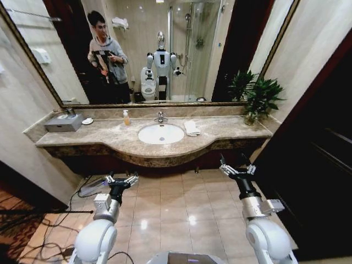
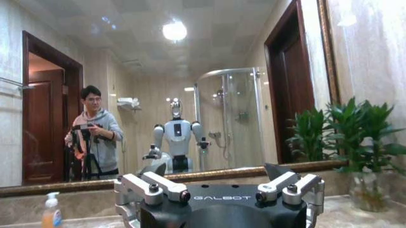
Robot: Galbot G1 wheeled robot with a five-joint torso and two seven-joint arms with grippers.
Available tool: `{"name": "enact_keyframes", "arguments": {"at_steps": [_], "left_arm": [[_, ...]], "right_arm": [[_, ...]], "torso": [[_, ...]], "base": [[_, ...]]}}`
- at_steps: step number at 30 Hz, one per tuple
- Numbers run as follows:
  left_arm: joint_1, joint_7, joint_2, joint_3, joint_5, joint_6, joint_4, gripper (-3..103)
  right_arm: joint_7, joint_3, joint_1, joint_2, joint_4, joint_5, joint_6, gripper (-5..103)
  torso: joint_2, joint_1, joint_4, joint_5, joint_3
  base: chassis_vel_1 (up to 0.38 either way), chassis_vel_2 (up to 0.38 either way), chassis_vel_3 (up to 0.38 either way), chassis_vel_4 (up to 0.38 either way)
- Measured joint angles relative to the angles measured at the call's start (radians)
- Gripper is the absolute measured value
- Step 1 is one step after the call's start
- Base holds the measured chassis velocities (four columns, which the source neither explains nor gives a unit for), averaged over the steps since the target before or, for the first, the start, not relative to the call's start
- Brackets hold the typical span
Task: Pick up the towel from the sink counter and wipe the mirror surface.
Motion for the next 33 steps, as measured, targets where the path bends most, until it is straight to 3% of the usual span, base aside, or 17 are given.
{"name": "enact_keyframes", "arguments": {"at_steps": [12, 14, 17, 20, 24, 27, 33], "left_arm": [[0.000, 0.000, 0.000, 0.000, 0.000, 0.000, 0.000, 100], [0.000, 0.000, 0.000, 0.000, 0.000, 0.000, 0.000, 100], [0.000, 0.000, 0.000, 0.000, 0.000, 0.000, 0.000, 100], [0.000, 0.000, 0.000, 0.000, 0.000, 0.000, 0.000, 100], [0.000, 0.000, 0.000, 0.000, 0.000, 0.000, 0.000, 100], [0.000, 0.000, 0.000, 0.000, 0.000, 0.000, 0.000, 100], [0.000, 0.000, 0.000, 0.000, 0.000, 0.000, 0.000, 100]], "right_arm": [[0.016, -0.015, 0.008, -0.016, -0.012, -0.008, -0.017, 100], [0.018, -0.015, -0.001, -0.028, -0.012, -0.006, -0.024, 100], [0.033, -0.021, 0.010, -0.034, -0.018, -0.002, -0.039, 100], [0.060, -0.037, 0.035, -0.043, -0.023, 0.007, -0.064, 100], [0.092, -0.063, 0.100, -0.070, -0.048, 0.044, -0.130, 100], [0.129, -0.082, 0.200, -0.110, -0.097, 0.138, -0.202, 100], [0.156, -0.120, 0.355, -0.171, -0.187, 0.214, -0.249, 100]], "torso": [[0.000, 0.000, 0.0005, 0.0011, 0.000], [0.000, 0.000, -0.0002, -0.0004, 0.000], [0.000, 0.000, -0.0009, 0.0003, 0.000], [0.000, 0.000, 0.0002, 0.0009, 0.000], [0.000, 0.000, 0.0003, 0.0006, 0.000], [0.000, 0.000, -0.0004, 0.0004, 0.000], [0.000, -0.001, -0.0001, 0.0004, 0.000]], "base": [[-0.275, 0.280, 0.282, -0.279], [-0.271, 0.257, 0.272, -0.260], [-0.269, 0.231, 0.247, -0.250], [-0.215, 0.224, 0.218, -0.220], [-0.164, 0.145, 0.137, -0.124], [-0.054, 0.047, 0.015, -0.019], [0.029, -0.005, -0.029, -0.004]]}}
